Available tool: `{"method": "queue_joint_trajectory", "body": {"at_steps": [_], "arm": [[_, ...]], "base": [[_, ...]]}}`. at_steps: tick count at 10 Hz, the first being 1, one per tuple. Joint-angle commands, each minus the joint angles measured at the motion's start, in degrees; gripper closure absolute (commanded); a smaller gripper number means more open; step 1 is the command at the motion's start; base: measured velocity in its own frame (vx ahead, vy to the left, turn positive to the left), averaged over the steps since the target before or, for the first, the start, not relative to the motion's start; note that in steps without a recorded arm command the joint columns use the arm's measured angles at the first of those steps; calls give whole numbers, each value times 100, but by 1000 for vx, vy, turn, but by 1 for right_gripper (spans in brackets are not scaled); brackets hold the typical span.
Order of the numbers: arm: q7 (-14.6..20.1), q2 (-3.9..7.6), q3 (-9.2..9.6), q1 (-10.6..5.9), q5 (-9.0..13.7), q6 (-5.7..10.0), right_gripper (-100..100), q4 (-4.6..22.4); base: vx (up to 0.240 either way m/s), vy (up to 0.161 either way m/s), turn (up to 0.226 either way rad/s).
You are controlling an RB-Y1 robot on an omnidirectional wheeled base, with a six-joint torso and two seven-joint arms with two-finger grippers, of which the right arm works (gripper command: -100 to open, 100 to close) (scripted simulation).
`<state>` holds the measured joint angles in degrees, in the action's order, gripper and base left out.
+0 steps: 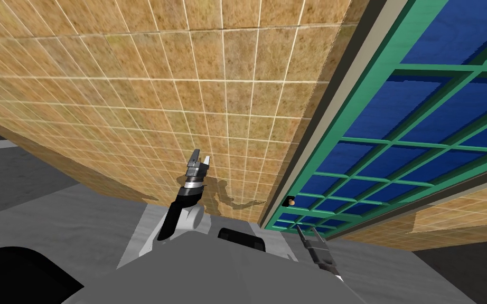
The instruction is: Pull the door open
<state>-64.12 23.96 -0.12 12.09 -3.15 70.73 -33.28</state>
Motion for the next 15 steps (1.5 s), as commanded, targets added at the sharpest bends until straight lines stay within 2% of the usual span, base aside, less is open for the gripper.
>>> {"method": "queue_joint_trajectory", "body": {"at_steps": [1, 2, 3, 6, 7, 13, 14, 15], "arm": [[-110, -65, -22, -160, 69, -184, -100, 26], [-179, -115, -36, -267, 114, -305, -100, 36], [-179, -115, -36, -267, 114, -305, -100, 36], [-419, -288, -84, -641, 272, -726, -100, 70], [-419, -288, -84, -641, 272, -726, -100, 70], [-867, -610, -173, -1340, 567, -1513, -100, 133], [-808, -571, -164, -1260, 535, -1423, -100, 113], [-808, -571, -164, -1260, 535, -1423, 100, 113]], "base": [[-4, -47, 133], [-9, -55, 122], [-5, -44, 44], [-2, -47, 117], [-2, -41, 53], [-10, -52, 115], [-3, -25, 25], [0, 4, -22]]}}
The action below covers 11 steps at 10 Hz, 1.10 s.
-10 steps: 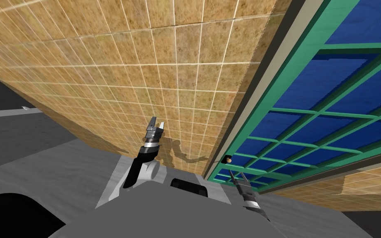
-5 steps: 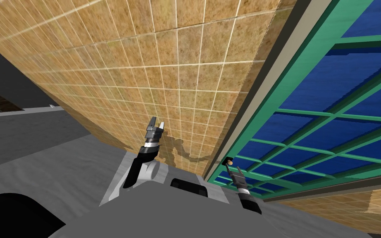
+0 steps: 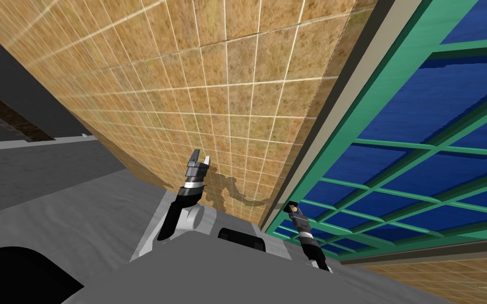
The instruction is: Pull the door open
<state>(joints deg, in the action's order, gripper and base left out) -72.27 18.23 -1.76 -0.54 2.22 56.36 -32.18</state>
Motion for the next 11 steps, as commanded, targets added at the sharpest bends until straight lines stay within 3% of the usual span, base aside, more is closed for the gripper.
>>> {"method": "queue_joint_trajectory", "body": {"at_steps": [1, 5, 11], "arm": [[6, 2, 0, 3, -2, 13, 100, 2], [6, 2, 0, 3, -2, 13, 100, 2], [889, -12, 33, -8, 107, -11, 100, -6]], "base": [[-1, 18, 14], [1, 2, -2], [-22, -11, 33]]}}
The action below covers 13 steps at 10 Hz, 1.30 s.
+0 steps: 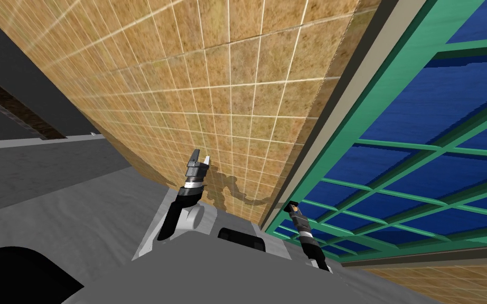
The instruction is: Pull the door open
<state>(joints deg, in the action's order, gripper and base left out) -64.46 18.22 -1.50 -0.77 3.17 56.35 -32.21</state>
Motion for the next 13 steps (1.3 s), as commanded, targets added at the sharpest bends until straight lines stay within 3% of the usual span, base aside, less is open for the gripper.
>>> {"method": "queue_joint_trajectory", "body": {"at_steps": [1, 13], "arm": [[247, -13, 12, 13, 29, -13, 100, -5], [1999, -32, 76, -13, 275, -66, 100, -25]], "base": [[-31, -13, 33], [-29, -14, 36]]}}
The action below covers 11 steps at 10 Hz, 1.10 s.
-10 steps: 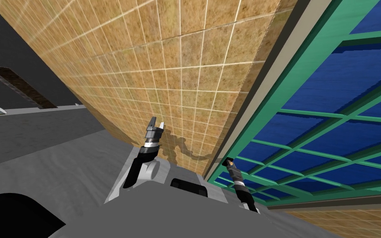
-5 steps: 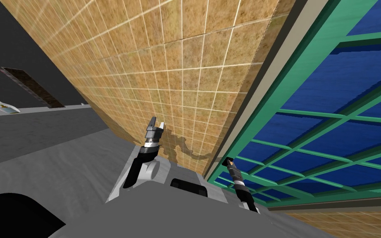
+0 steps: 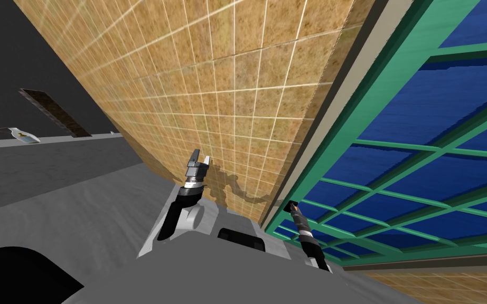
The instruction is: Pull the door open
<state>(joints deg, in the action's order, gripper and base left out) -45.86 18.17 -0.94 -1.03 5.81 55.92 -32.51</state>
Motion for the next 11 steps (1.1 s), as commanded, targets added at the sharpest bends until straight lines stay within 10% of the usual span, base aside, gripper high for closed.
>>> {"method": "queue_joint_trajectory", "body": {"at_steps": [1, 11], "arm": [[286, -29, 28, 11, 43, -30, 100, 2], [1525, -43, 75, -8, 224, -69, 100, -13]], "base": [[-44, -19, 50], [-30, -13, 34]]}}
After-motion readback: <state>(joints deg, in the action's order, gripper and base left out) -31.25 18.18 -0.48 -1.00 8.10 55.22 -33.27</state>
